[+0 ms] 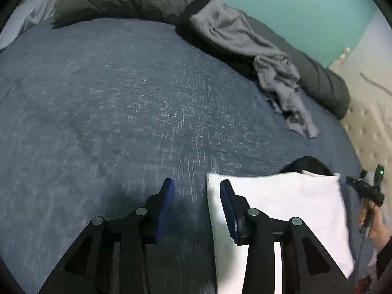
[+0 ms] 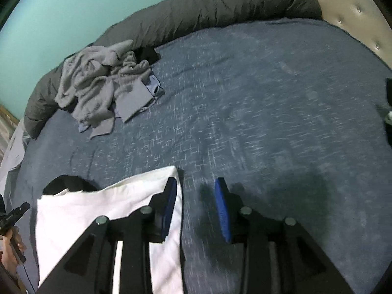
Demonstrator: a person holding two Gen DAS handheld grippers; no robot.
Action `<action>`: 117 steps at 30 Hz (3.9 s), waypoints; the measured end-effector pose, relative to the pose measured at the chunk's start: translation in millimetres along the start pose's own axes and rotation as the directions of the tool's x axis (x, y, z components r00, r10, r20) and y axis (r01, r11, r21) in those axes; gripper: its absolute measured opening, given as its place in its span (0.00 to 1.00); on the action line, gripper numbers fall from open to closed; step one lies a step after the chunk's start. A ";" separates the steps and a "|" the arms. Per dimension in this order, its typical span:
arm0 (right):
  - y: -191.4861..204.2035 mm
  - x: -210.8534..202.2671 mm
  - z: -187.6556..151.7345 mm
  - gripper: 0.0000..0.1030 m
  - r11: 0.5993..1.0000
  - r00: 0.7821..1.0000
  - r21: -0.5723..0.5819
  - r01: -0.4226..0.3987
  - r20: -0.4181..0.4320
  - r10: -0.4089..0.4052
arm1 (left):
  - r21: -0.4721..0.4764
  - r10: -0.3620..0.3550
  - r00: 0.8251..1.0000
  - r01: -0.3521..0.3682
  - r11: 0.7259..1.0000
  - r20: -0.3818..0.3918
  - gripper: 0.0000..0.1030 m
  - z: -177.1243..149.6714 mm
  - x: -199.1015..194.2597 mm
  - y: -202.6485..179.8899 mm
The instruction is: Fold clothes
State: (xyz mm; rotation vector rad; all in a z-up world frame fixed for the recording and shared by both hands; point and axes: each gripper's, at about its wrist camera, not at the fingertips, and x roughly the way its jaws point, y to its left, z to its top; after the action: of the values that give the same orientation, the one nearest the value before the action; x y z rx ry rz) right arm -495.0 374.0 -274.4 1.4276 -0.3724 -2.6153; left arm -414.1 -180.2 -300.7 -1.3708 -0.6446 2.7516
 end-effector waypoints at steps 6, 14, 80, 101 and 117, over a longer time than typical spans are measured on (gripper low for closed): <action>-8.4 -51.3 -23.3 0.33 0.999 0.999 -0.004 -0.048 -0.026 0.048 | 0.033 -0.026 0.999 0.028 0.999 -0.044 0.43 -37.4 -45.8 -1.8; 1.4 -103.0 -116.3 0.41 0.983 0.970 -0.093 -0.159 -0.200 0.138 | 0.061 -0.103 0.973 0.117 0.991 -0.205 0.47 -120.6 -78.6 -17.5; -28.0 -126.7 -236.9 0.01 0.943 0.951 -0.289 -0.168 -0.299 0.077 | 0.272 0.009 0.943 0.087 0.958 -0.334 0.07 -222.1 -121.0 -22.2; 24.1 -93.7 -230.8 0.01 0.929 0.928 -0.347 -0.131 -0.371 -0.008 | 0.173 -0.048 0.985 0.078 0.982 -0.168 0.08 -193.1 -120.1 -67.9; 130.3 -68.5 -184.8 0.02 0.913 0.935 -0.309 -0.267 -0.311 0.168 | 0.040 -0.042 0.998 0.043 0.998 -0.041 0.08 -201.4 -99.6 -60.2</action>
State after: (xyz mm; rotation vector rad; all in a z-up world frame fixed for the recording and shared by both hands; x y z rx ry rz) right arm -302.1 237.7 -278.5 1.4980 -0.0280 -2.1293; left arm -209.1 -70.6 -310.6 -1.3836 -0.6053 2.6816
